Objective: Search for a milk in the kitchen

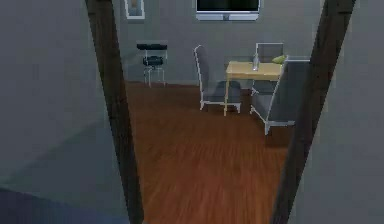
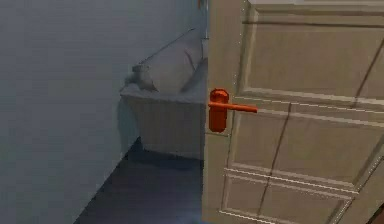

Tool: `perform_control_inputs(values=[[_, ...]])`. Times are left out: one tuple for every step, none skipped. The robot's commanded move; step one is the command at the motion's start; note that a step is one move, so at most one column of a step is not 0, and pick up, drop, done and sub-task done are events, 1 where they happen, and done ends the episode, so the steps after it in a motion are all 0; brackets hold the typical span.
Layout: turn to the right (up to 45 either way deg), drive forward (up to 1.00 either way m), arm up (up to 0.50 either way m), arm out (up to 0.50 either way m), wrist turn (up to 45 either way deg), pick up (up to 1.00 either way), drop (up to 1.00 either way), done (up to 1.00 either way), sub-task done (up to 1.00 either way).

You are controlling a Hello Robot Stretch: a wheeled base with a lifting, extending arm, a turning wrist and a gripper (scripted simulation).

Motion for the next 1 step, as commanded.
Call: perform_control_inputs(values=[[0.0,1.00,0.00,0.00,0.0,0.00,0.00,0.00,0.00]])
